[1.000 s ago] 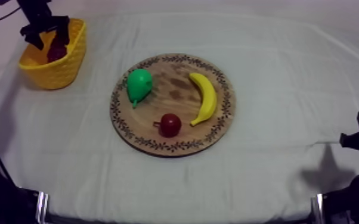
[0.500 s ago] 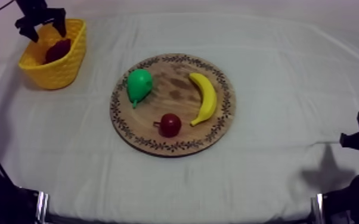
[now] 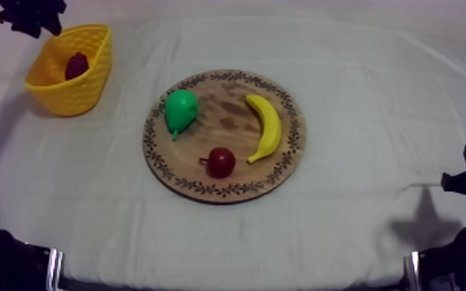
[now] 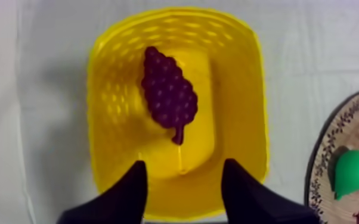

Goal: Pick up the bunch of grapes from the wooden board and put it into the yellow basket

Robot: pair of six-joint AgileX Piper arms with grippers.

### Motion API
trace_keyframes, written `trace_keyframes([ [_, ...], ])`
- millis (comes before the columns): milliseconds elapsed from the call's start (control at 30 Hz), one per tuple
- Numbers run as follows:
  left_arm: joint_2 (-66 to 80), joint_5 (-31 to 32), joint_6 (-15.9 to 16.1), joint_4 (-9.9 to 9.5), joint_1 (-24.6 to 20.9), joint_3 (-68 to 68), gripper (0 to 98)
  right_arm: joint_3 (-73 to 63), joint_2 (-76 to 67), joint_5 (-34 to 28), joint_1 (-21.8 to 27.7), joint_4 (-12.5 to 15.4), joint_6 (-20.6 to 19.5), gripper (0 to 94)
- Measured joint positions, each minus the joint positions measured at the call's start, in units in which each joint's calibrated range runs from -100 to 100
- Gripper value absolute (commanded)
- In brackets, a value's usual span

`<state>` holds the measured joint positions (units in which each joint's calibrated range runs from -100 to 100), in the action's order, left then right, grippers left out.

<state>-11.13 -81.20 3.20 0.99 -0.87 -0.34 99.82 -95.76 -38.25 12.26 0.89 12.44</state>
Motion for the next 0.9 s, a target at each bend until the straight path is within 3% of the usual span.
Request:
trace_keyframes([
  [133,8.29,6.21,0.81,0.14,-0.16,8.57,35.1,0.0,0.0,0.0,0.0,0.0,0.0,0.3],
  [367,23.26,15.25,3.05,2.46,-2.17,23.43,25.6,0.0,0.0,0.0,0.0,0.0,-0.04,0.3],
  [700,44.32,29.59,4.6,2.67,-2.65,44.52,4.1,0.0,0.0,0.0,0.0,0.0,-0.04,0.3],
  [900,56.58,34.9,4.27,2.65,-2.03,56.42,0.6,0.0,0.0,0.0,0.0,0.0,-0.04,0.3],
])
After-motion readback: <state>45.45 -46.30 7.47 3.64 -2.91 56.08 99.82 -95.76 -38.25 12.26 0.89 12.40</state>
